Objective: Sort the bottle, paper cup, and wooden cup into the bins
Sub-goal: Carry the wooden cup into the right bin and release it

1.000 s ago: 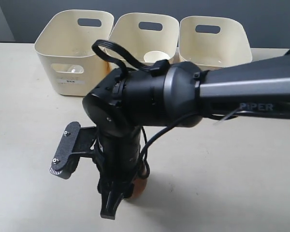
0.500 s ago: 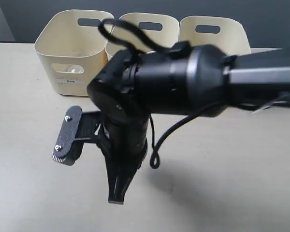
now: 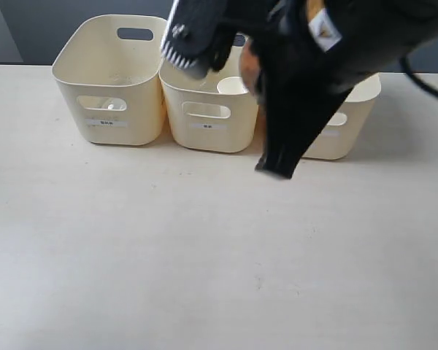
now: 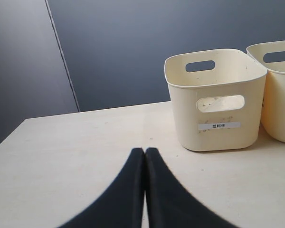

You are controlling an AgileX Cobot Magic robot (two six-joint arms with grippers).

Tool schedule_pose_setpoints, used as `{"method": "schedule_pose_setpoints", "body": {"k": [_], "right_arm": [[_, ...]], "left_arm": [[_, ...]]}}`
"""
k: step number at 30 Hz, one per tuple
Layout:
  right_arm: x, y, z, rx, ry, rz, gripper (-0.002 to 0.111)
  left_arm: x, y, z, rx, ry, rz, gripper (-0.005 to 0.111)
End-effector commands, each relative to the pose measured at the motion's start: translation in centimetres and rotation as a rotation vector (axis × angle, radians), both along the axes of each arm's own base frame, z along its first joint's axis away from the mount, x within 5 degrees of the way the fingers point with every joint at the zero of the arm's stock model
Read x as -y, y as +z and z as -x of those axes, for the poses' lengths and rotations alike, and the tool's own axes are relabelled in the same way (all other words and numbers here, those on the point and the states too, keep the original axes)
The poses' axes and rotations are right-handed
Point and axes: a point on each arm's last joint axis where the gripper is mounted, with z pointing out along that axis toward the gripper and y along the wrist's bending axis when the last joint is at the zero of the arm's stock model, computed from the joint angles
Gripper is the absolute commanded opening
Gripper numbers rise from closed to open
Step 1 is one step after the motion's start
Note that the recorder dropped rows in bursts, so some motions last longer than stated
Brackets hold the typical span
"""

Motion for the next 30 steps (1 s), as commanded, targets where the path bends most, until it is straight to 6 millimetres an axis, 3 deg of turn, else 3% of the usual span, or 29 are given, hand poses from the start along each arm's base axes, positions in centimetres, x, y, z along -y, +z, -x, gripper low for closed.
{"method": "schedule_pose_setpoints", "body": {"k": [1, 4, 10, 13, 17, 23, 30], "right_arm": [[3.3, 1.6, -1.7, 0.041, -0.125, -0.076, -0.001], [5.0, 1.6, -3.8, 0.031, -0.215, -0.156, -0.001], [6.2, 0.7, -7.4, 0.048, -0.294, -0.261, -0.001], [6.5, -0.7, -9.1, 0.011, -0.311, -0.264, -0.001], [7.0, -4.7, -13.8, -0.015, -0.381, -0.275, -0.001], [8.1, -9.0, -18.5, -0.031, -0.387, -0.31, -0.001], [9.2, -10.4, -21.9, -0.129, -0.406, -0.357, -0.001]], "left_arm": [[0.0, 0.0, 0.0, 0.008, 0.001, 0.001, 0.0], [0.0, 0.0, 0.0, 0.008, 0.001, 0.001, 0.0], [0.0, 0.0, 0.0, 0.008, 0.001, 0.001, 0.0], [0.0, 0.0, 0.0, 0.008, 0.001, 0.001, 0.0], [0.0, 0.0, 0.0, 0.008, 0.001, 0.001, 0.0], [0.0, 0.0, 0.0, 0.008, 0.001, 0.001, 0.0], [0.0, 0.0, 0.0, 0.008, 0.001, 0.001, 0.0]]}}
